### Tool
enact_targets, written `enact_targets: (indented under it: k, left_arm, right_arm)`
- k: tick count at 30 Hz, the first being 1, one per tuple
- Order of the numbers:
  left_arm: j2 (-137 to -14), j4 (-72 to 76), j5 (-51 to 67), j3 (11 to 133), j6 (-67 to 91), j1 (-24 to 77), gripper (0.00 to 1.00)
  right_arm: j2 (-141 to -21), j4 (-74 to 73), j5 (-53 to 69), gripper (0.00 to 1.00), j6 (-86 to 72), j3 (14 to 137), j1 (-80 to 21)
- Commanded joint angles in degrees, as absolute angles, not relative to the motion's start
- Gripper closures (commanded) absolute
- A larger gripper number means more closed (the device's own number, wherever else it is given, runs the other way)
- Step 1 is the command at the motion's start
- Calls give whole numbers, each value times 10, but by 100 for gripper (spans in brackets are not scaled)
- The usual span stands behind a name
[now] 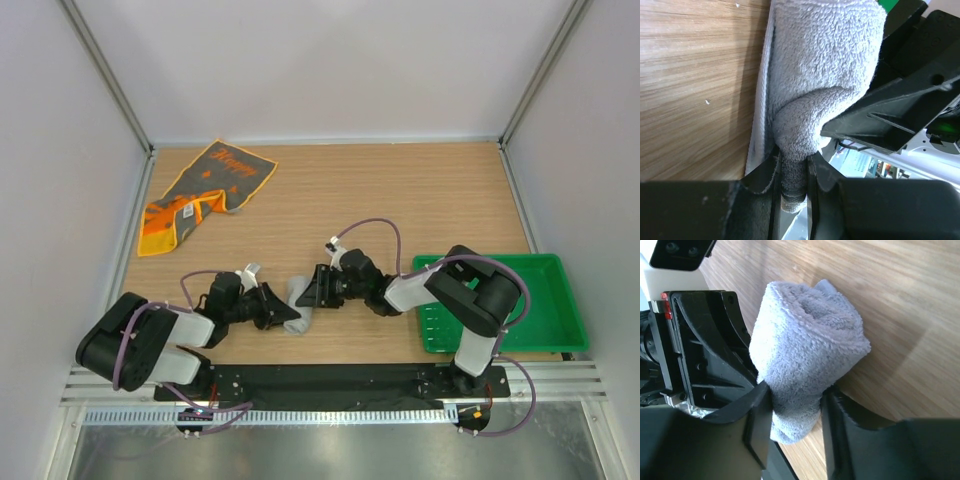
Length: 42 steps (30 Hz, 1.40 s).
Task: Roll the towels
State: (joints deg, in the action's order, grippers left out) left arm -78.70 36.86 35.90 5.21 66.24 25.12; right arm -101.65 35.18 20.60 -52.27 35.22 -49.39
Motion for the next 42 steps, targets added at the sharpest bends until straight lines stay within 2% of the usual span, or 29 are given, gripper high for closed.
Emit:
enact_targets:
  k: [1,6,7,9,10,13,15,17,20,22,27,31,34,39,42]
  left_arm:
    - [-830,298,326,14,655,251,88]
    - [-825,312,333,13,648,252,74]
    - [-807,291,326,15,642,252,66]
    - [-780,263,324,25,622,252,59]
    - [-741,207,322,32,613,253,51]
    - [-664,108,309,70,577,253,39]
    - [-568,-13,276,97,555,257,33]
    - [-491,-51,248,105,564,263,25]
    - [-450,-90,235,122,565,265,21]
    - [-439,-105,234,131,564,265,20]
    - [-474,-121,240,172,549,266,19]
    - [-494,-154,233,219,524,265,18]
    - [-499,-177,225,251,505,265,18]
    - [-493,-192,216,265,497,265,18]
    - [-499,-190,217,261,497,265,18]
  right_arm:
    - [-1048,351,181,58,-500,381,-503]
    - [-1038,327,176,95,-497,409,-504]
    - [-1034,298,172,99,-488,423,-504]
    - [-1015,267,170,99,-475,439,-503]
    - [-1007,225,163,99,-460,459,-504]
    - [-965,108,142,99,-417,498,-498]
    - [-919,54,118,99,-406,509,-482]
    - [-883,-31,87,99,-389,519,-464]
    - [-795,-167,31,99,-372,541,-432]
    - [-739,-289,-52,99,-356,575,-415]
    - [-682,-499,-224,99,-366,642,-381]
    - [-713,-695,-336,99,-398,724,-367]
    - [-743,-779,-386,99,-418,759,-355]
    - [-806,-860,-453,99,-435,775,-352]
    - [-846,-855,-427,99,-412,747,-350]
